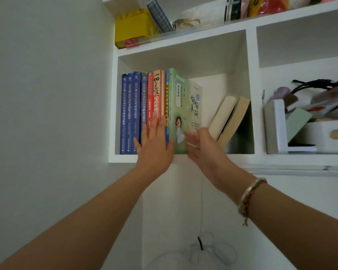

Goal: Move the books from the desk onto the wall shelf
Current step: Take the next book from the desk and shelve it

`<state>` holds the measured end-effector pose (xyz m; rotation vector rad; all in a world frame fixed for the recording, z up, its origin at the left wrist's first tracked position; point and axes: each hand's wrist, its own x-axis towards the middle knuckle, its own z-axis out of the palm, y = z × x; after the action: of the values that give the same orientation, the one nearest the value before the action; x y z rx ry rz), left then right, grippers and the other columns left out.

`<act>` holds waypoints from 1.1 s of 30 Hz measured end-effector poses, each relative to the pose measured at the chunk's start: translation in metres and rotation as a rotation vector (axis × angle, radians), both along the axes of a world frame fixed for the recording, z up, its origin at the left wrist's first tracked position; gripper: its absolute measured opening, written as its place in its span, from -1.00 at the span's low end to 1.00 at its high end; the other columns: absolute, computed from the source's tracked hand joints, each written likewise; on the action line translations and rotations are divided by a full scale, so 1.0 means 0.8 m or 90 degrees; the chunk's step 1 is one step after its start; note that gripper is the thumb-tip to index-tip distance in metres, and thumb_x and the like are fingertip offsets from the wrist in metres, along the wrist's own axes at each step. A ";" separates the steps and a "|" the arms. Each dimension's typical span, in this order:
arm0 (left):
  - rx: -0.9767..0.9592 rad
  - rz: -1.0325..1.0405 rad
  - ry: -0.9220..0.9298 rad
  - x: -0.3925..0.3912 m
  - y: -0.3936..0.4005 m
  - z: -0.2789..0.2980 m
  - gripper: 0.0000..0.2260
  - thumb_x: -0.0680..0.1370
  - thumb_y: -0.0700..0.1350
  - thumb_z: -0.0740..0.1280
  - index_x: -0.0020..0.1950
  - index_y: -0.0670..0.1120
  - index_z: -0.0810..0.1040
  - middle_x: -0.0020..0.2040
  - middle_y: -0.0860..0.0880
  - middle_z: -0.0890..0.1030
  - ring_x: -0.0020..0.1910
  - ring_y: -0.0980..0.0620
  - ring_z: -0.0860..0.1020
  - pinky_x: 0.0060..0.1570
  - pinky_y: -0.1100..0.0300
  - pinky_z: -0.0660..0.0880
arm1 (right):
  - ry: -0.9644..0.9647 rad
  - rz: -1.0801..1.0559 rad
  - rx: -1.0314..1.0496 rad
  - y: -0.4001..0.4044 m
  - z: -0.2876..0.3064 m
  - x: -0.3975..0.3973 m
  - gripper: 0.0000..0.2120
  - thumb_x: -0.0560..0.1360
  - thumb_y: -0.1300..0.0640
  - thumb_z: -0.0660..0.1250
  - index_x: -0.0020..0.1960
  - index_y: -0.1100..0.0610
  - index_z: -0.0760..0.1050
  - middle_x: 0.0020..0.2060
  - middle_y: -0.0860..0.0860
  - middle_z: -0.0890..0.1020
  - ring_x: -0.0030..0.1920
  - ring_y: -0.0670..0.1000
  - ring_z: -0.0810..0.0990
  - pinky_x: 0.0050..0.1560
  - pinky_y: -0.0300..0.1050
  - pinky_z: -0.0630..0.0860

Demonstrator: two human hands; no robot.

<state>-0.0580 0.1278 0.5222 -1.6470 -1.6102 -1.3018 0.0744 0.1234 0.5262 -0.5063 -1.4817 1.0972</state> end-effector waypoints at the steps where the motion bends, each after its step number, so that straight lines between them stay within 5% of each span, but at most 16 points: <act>1: 0.032 -0.031 -0.013 0.005 -0.012 -0.015 -0.48 0.61 0.01 0.12 0.54 0.04 0.02 0.57 0.03 -0.03 0.54 -0.07 0.00 0.44 -0.31 0.00 | -0.004 -0.008 -0.001 -0.010 -0.010 0.011 -0.65 0.62 0.02 -0.01 0.17 0.07 0.50 0.17 0.02 0.57 0.18 0.02 0.53 0.21 -0.09 0.42; 7: 0.035 -0.211 -0.111 0.066 -0.085 -0.153 -0.69 0.59 -0.14 0.20 0.34 -0.01 0.36 0.45 0.05 0.30 0.42 0.11 0.25 0.45 0.07 0.17 | -0.127 -0.068 0.031 -0.045 -0.124 0.108 -0.73 0.61 0.18 0.12 0.10 0.20 0.58 0.08 0.04 0.66 0.12 -0.01 0.63 0.21 -0.04 0.52; 13: -0.100 -0.300 -0.191 0.137 -0.112 -0.306 -0.72 0.57 -0.22 0.21 0.26 0.00 0.40 0.29 0.07 0.42 0.32 0.12 0.35 0.36 0.11 0.30 | -0.265 -0.115 -0.105 -0.036 -0.275 0.217 -0.74 0.57 0.24 0.14 -0.06 0.18 0.62 0.00 0.06 0.70 0.09 0.00 0.65 0.21 0.00 0.51; 16: -0.216 -0.285 -0.238 0.170 -0.109 -0.383 -0.73 0.56 -0.21 0.22 0.21 0.04 0.41 0.21 0.13 0.42 0.22 0.18 0.36 0.22 0.13 0.39 | -0.345 -0.131 -0.208 -0.028 -0.346 0.264 -0.75 0.55 0.21 0.17 -0.02 0.21 0.63 0.00 0.05 0.70 0.10 0.01 0.63 0.23 0.02 0.49; 20: -0.376 -0.264 -0.303 0.208 -0.099 -0.461 -0.77 0.55 -0.24 0.23 0.17 -0.03 0.43 -0.01 0.08 0.45 -0.07 0.18 0.46 -0.14 0.46 0.39 | -0.429 -0.147 -0.319 -0.013 -0.432 0.313 -0.82 0.49 0.19 0.28 -0.04 0.22 0.63 -0.02 0.07 0.69 0.06 0.02 0.62 0.10 -0.04 0.50; 22: -0.452 -0.251 -0.330 0.222 -0.093 -0.498 -0.80 0.55 -0.25 0.23 0.15 -0.07 0.44 -0.08 0.10 0.44 -0.06 0.09 0.47 -0.12 0.43 0.40 | -0.462 -0.153 -0.354 -0.005 -0.470 0.328 -0.87 0.47 0.18 0.32 -0.10 0.19 0.63 -0.08 0.11 0.67 -0.04 0.04 0.61 -0.04 -0.10 0.47; 25: -0.585 -0.217 -0.390 0.237 -0.085 -0.551 -0.79 0.56 -0.23 0.22 0.18 -0.06 0.44 0.11 0.04 0.47 0.13 0.06 0.45 0.10 0.19 0.43 | -0.565 -0.184 -0.370 0.015 -0.527 0.348 -0.86 0.49 0.13 0.31 -0.10 0.18 0.59 -0.16 0.14 0.62 -0.12 0.05 0.55 -0.14 -0.15 0.42; 29: -0.760 -0.190 -0.489 0.257 -0.077 -0.607 -0.75 0.58 -0.21 0.22 0.26 -0.08 0.37 0.21 0.01 0.46 0.05 0.08 0.43 -0.09 0.29 0.42 | -0.741 -0.189 -0.373 0.033 -0.585 0.372 -0.90 0.49 0.04 0.28 -0.08 0.06 0.42 -0.27 -0.01 0.45 -0.22 0.01 0.55 -0.40 -0.26 0.30; 33: -0.886 -0.172 -0.694 0.281 -0.069 -0.650 -0.63 0.54 -0.22 0.28 0.32 -0.05 0.30 0.21 -0.06 0.48 0.13 -0.03 0.48 0.18 0.08 0.45 | -0.822 -0.214 -0.438 0.041 -0.626 0.395 -0.56 0.44 0.00 0.41 0.20 0.20 0.40 0.03 0.09 0.54 -0.02 0.07 0.54 -0.08 -0.11 0.53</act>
<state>0.1664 0.0728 0.0021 -1.9025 -3.6281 -1.3207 0.3905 0.1559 0.0253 -2.1569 -1.8890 0.9895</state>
